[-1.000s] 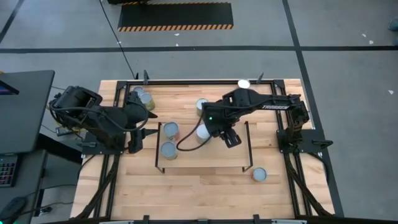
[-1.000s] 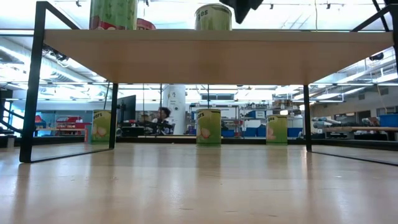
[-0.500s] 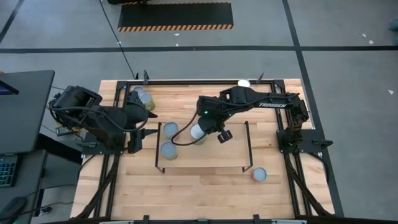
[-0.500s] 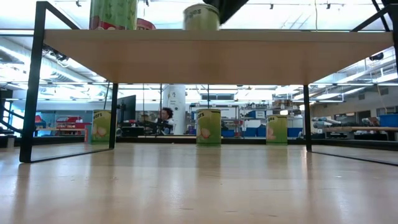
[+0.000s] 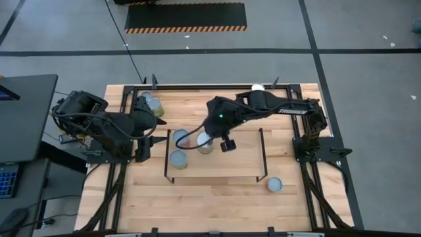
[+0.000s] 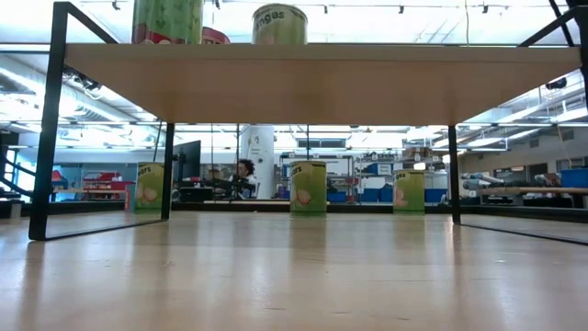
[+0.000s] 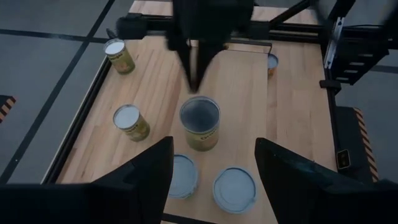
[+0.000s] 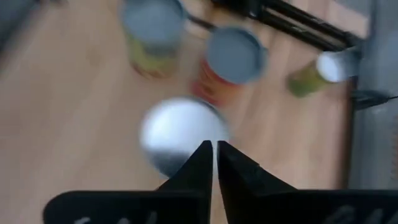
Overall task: Pick and place cans onto a shelf
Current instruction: Put the bottom right large canned oranges on the shelf
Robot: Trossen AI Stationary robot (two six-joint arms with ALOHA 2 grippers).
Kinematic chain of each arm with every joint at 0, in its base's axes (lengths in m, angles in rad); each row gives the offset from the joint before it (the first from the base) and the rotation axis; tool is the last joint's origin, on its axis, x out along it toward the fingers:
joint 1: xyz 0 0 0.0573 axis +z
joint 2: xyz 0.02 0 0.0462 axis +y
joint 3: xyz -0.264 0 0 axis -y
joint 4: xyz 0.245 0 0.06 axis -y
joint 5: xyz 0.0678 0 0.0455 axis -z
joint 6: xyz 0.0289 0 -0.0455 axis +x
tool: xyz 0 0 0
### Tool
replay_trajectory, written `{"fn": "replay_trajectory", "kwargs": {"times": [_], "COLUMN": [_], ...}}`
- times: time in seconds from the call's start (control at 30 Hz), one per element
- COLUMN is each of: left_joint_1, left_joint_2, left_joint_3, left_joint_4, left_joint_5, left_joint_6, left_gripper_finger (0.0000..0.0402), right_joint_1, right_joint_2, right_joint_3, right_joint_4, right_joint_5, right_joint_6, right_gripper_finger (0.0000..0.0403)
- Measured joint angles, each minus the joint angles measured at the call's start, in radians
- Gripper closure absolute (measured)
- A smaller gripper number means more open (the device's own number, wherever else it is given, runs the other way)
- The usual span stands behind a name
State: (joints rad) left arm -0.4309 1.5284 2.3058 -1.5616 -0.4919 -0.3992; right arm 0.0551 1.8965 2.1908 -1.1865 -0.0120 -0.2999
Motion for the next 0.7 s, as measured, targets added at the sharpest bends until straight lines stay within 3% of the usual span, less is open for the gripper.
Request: {"fn": "replay_trajectory", "kwargs": {"times": [0.1, 0.2, 0.57, 0.7], "left_joint_1": [0.0, 0.003, 0.031, 0.044], "left_joint_2": [0.0, 0.0, -0.03, -0.043], "left_joint_3": [0.0, 0.0, 0.002, 0.002], "left_joint_4": [0.0, 0.0, 0.001, 0.001], "left_joint_5": [0.0, 0.0, 0.003, 0.006], "left_joint_6": [0.001, 0.004, 0.121, 0.137], "left_gripper_finger": [0.017, 0.017, 0.017, 0.017], "right_joint_1": [0.027, 0.072, 0.133, 0.132], "right_joint_2": [0.0, -0.002, 0.001, 0.002], "right_joint_3": [-0.001, -0.063, -0.216, -0.226], "right_joint_4": [0.011, 0.046, 0.152, 0.161], "right_joint_5": [-0.126, -0.15, 0.127, 0.18], "right_joint_6": [0.203, 0.379, 1.21, 1.388], "right_gripper_finger": [0.0392, 0.0398, 0.0399, 0.0399]}}
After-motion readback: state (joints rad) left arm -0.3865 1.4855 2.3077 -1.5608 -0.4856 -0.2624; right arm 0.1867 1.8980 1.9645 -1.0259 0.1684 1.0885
